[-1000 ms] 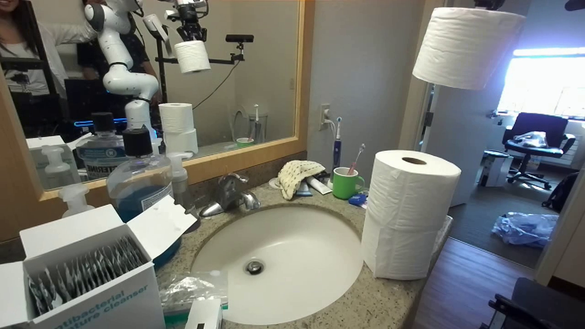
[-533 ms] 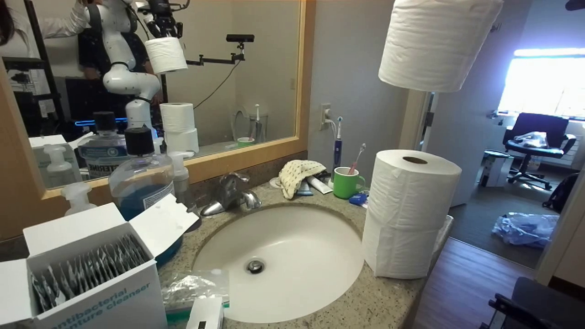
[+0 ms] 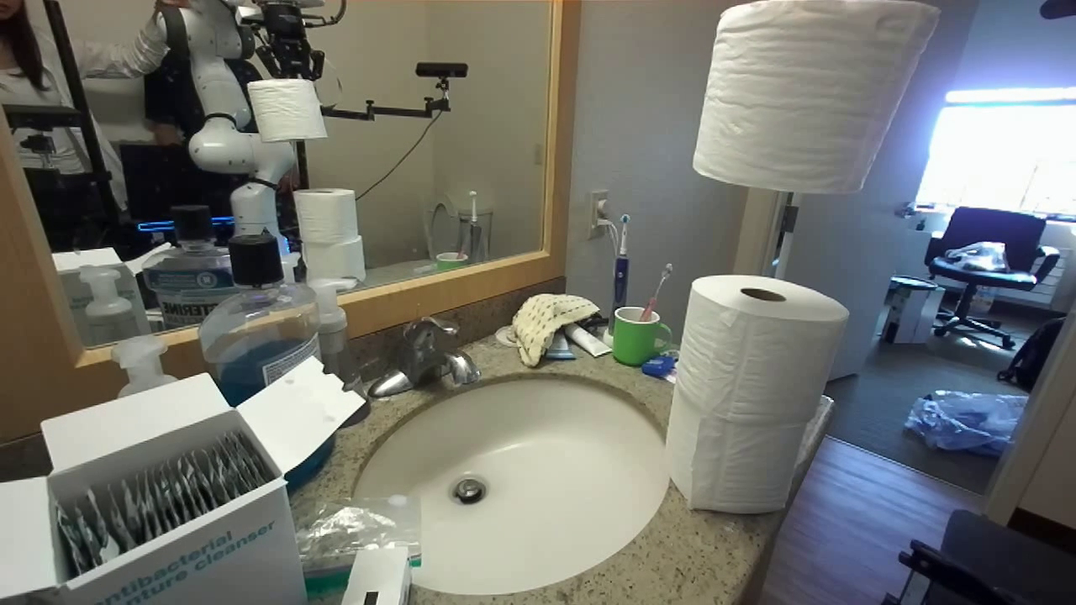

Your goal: Stack the tissue rolls together

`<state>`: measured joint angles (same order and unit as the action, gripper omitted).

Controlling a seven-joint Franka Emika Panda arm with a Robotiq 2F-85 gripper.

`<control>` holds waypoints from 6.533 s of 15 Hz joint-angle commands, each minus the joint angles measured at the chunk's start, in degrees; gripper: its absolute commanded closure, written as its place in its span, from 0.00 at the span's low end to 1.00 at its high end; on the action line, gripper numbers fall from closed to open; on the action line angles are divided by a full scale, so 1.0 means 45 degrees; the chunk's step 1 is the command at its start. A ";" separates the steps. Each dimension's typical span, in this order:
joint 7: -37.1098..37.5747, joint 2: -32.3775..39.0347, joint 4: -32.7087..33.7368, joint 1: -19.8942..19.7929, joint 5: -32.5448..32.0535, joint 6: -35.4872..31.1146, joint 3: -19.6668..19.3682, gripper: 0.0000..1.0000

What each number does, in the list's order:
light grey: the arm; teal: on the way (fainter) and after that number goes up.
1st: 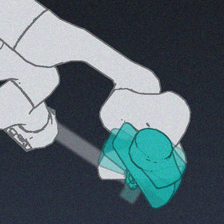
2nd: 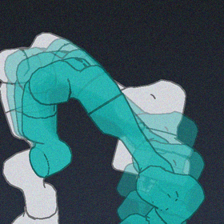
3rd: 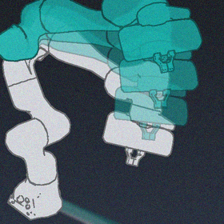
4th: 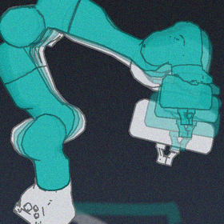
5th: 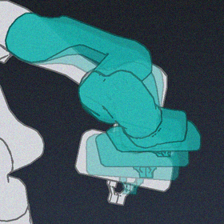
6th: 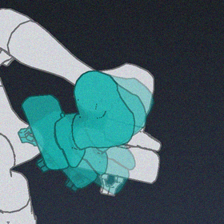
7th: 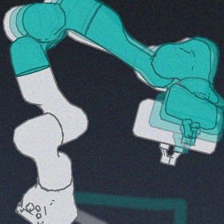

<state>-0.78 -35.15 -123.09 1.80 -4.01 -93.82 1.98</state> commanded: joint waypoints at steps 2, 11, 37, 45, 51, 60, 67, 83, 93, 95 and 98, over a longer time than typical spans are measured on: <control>-0.0243 0.0443 -0.0034 0.0089 0.0584 0.0140 -0.0373 0.87; -0.0077 0.0436 -0.0778 -0.0124 0.0571 0.0109 -0.0635 0.87; -0.0246 0.0973 -0.1673 -0.0705 0.0268 -0.0414 -0.1291 0.87; -0.0296 0.0913 -0.1980 -0.0767 0.0214 -0.0768 -0.1338 0.87; -0.0865 0.0709 -0.2345 -0.0657 0.0432 -0.2070 -0.1467 0.87; -0.0905 0.0631 -0.3091 -0.0720 0.0475 -0.3094 -0.1565 0.87; -0.0750 0.0219 -0.3264 -0.0747 0.0417 -0.2983 -0.1505 0.87; -0.0695 -0.0099 -0.3200 -0.0698 0.0396 -0.2872 -0.1444 0.88; -0.0643 -0.0203 -0.3169 -0.0730 0.0381 -0.2828 -0.1437 0.48; -0.0635 -0.0296 -0.3166 -0.0744 0.0371 -0.2822 -0.1440 0.30; -0.0605 -0.0587 -0.3164 -0.0748 0.0373 -0.2784 -0.1424 0.21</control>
<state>-3.33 -35.80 -137.21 -0.99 -2.79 -106.54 -5.03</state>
